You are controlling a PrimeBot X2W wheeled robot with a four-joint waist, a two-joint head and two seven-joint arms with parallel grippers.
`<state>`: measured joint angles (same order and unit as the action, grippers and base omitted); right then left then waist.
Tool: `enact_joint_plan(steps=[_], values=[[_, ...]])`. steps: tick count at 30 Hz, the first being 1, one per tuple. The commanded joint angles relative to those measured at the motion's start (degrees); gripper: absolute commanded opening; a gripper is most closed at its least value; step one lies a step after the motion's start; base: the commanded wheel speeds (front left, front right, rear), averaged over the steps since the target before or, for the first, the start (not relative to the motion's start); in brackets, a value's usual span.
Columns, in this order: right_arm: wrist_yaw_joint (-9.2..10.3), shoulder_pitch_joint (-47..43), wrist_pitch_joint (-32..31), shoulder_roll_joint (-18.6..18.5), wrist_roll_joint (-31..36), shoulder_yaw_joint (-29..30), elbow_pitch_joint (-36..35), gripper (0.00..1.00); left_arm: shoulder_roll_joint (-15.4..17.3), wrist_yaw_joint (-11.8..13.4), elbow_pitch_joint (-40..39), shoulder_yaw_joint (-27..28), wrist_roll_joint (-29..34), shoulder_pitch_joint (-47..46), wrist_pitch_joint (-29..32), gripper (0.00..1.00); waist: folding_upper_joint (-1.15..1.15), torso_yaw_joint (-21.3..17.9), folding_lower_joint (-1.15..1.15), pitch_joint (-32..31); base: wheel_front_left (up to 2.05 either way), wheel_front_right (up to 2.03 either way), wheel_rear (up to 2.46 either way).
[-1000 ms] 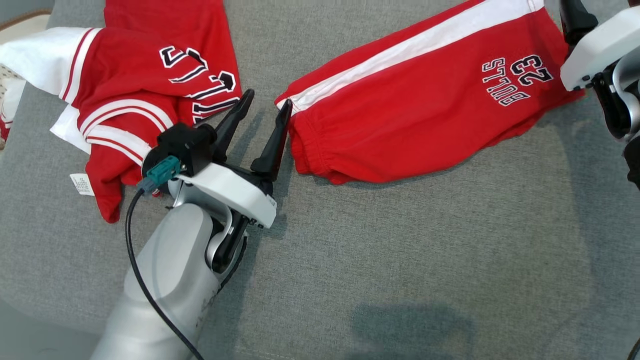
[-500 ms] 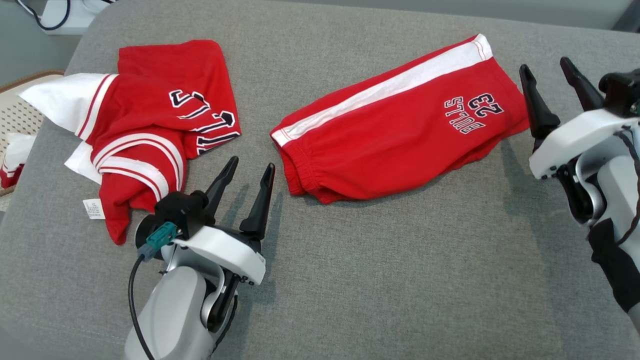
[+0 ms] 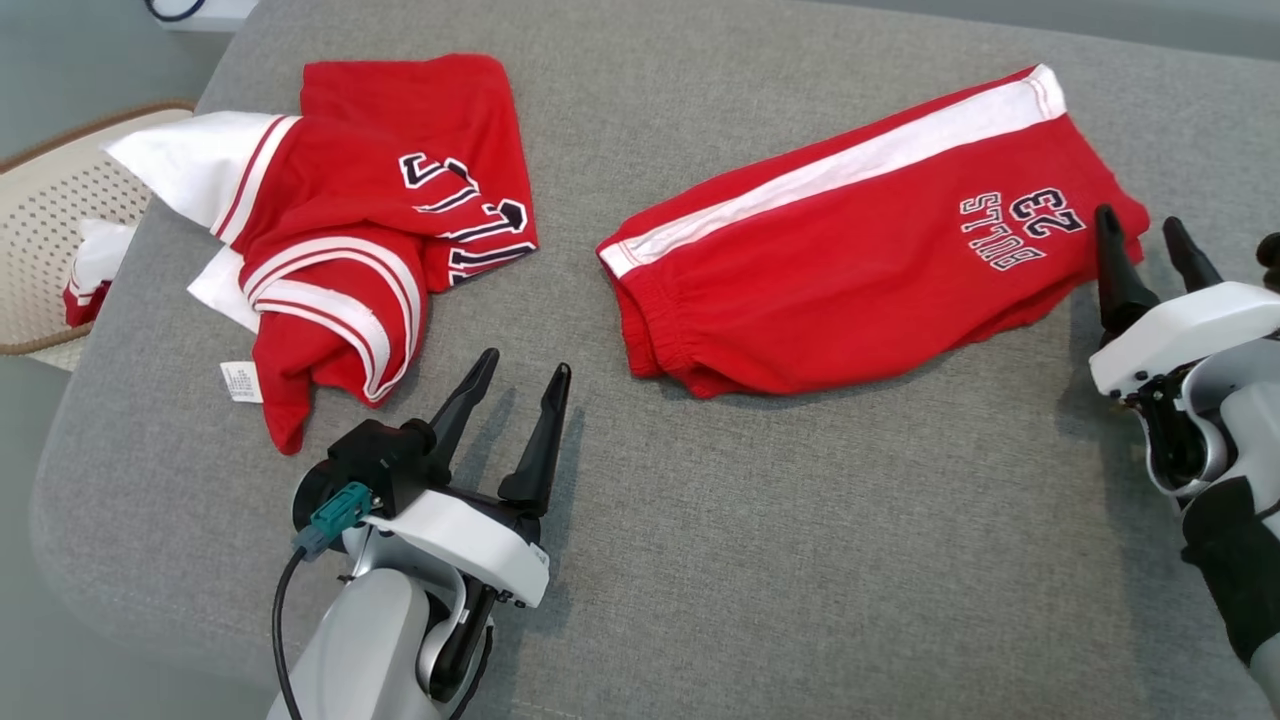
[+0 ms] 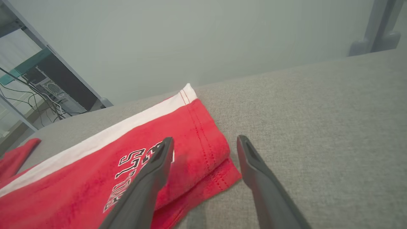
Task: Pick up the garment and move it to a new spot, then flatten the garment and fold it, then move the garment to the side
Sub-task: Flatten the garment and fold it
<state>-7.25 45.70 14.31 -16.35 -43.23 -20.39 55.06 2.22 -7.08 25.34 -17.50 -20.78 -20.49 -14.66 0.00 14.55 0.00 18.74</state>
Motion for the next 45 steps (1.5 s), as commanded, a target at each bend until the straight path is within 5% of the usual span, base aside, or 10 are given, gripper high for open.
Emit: enact_joint_plan(steps=[1, 13, 25, 26, 28, 30, 33, 45], values=[[-0.24, 1.3, 0.7, -0.1, -0.4, -0.1, -0.3, 1.00, 0.7, -0.4, -1.7, 1.4, -0.5, -1.0, -0.3, 1.00, 0.00, 0.9, 0.00, 0.9, 0.00, 0.00, 0.00], [-0.24, 3.8, 0.7, 0.4, 3.5, 3.0, 5.8, 1.00, 0.7, -0.4, -2.1, 0.2, -1.2, -1.5, -0.3, 1.00, 0.00, 1.3, 0.00, 2.3, 0.00, 0.00, 0.00], [-0.24, 5.0, -4.9, 3.5, 3.2, -2.1, 10.7, 1.00, 0.7, -0.4, -2.1, -0.4, -1.5, -1.7, -0.3, 1.00, 0.00, 1.2, 0.00, 1.7, 0.00, 0.00, 0.00], [-0.24, 5.0, -5.7, 3.6, 2.9, -2.4, 11.0, 0.97, 0.7, -0.4, -2.1, -0.5, -1.5, -1.7, -0.3, 1.00, 0.00, 1.3, 0.00, 1.7, 0.00, 0.00, 0.00], [-0.24, 5.0, -7.1, 3.6, 2.5, -3.0, 11.7, 0.58, 0.7, -0.4, -2.1, -0.5, -1.5, -1.7, -0.3, 1.00, 0.00, 1.5, 0.00, 1.7, 0.00, 0.00, 0.00], [-0.24, 5.0, -7.5, 3.5, 2.3, -3.1, 12.1, 0.49, 0.7, -0.4, -2.1, -0.5, -1.5, -1.7, -0.3, 1.00, 0.00, 1.6, 0.00, 1.6, 0.00, 0.00, 0.00], [-0.24, 5.2, -7.8, 3.2, 2.0, -3.5, 13.0, 0.00, 0.7, -0.4, -2.5, 0.0, -1.1, -1.6, -0.3, 1.00, 0.00, 1.9, 0.00, 1.5, 0.00, 0.00, 0.00], [-0.24, 4.2, -1.9, 1.6, -0.5, -3.1, 12.3, 0.00, 0.7, -0.4, -3.0, 0.8, -0.8, -0.4, -0.3, 1.00, 0.00, 1.0, 0.00, -0.4, 0.00, 0.00, 0.00]])
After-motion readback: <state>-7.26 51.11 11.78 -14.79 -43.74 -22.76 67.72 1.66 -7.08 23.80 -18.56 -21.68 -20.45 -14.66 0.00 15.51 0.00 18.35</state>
